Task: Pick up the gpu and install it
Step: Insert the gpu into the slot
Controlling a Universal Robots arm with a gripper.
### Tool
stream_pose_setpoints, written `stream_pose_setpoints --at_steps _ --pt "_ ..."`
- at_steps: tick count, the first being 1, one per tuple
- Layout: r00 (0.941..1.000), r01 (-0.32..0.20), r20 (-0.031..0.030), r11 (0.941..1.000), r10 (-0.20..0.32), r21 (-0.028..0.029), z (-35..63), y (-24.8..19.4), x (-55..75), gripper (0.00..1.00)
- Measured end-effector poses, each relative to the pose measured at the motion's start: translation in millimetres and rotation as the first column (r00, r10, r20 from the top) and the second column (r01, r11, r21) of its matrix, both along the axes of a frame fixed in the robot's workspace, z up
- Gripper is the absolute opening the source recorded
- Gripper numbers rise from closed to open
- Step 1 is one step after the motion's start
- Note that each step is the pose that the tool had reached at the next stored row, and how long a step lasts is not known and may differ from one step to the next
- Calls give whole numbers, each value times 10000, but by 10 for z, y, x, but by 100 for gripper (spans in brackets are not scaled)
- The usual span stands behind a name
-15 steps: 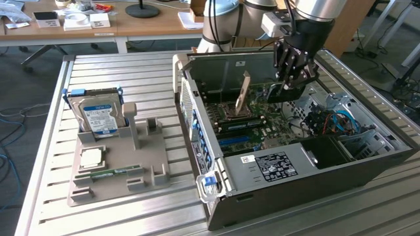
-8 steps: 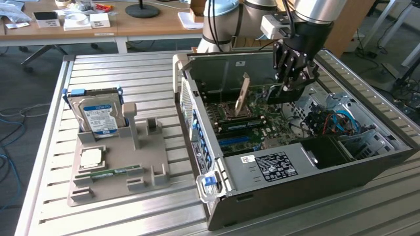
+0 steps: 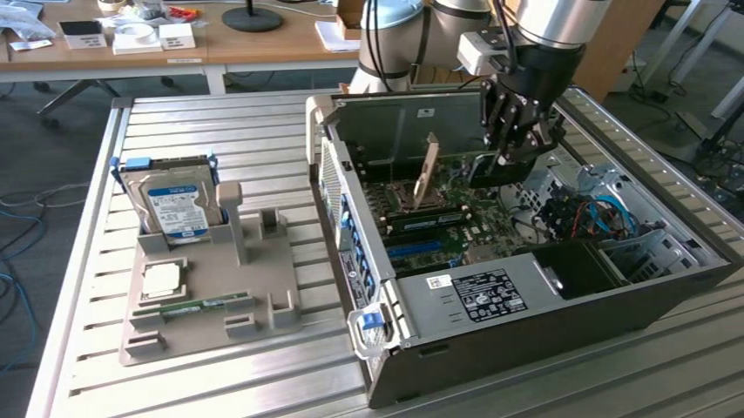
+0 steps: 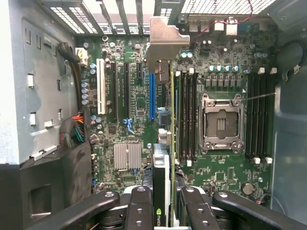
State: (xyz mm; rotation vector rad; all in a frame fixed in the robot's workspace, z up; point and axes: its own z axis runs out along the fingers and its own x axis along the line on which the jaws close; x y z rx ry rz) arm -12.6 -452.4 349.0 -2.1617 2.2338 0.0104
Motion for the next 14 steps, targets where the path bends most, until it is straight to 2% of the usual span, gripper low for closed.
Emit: stream_pose_setpoints --at_steps 14 --pt "10000 -1 -1 10000 1 -2 -53 0 -16 27"
